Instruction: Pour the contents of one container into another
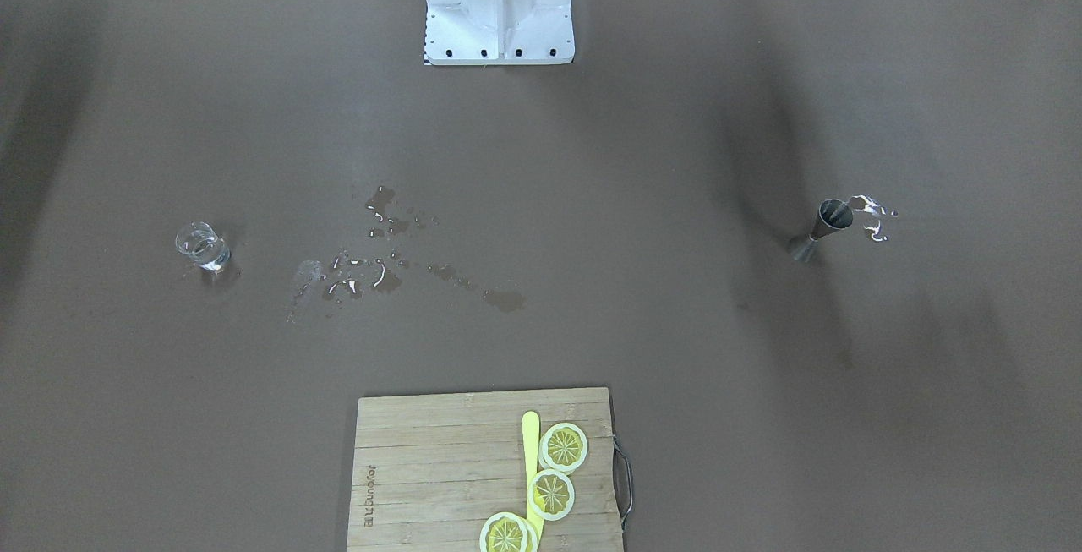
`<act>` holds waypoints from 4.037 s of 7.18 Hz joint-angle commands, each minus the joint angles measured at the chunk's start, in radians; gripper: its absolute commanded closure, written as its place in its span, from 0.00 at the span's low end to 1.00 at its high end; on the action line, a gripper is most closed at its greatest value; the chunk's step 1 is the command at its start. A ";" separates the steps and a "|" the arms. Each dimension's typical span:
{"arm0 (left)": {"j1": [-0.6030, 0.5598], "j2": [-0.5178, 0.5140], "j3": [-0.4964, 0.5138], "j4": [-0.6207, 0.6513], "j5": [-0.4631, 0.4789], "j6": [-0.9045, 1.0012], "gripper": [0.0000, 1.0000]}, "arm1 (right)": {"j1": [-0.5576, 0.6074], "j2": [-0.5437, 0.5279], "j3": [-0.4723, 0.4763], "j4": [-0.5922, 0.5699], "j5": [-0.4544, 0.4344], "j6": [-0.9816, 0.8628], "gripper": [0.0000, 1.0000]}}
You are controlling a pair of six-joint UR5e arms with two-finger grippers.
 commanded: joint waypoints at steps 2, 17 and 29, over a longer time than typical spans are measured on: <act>0.006 -0.001 -0.008 0.003 0.001 0.000 0.01 | 0.000 0.027 0.002 0.004 0.005 -0.006 0.00; 0.222 -0.085 -0.245 0.040 -0.046 -0.567 0.01 | -0.255 0.135 -0.092 0.550 0.131 -0.010 0.00; 0.939 0.120 -0.504 -0.474 0.713 -1.286 0.01 | -0.363 0.216 -0.233 0.919 0.412 -0.057 0.15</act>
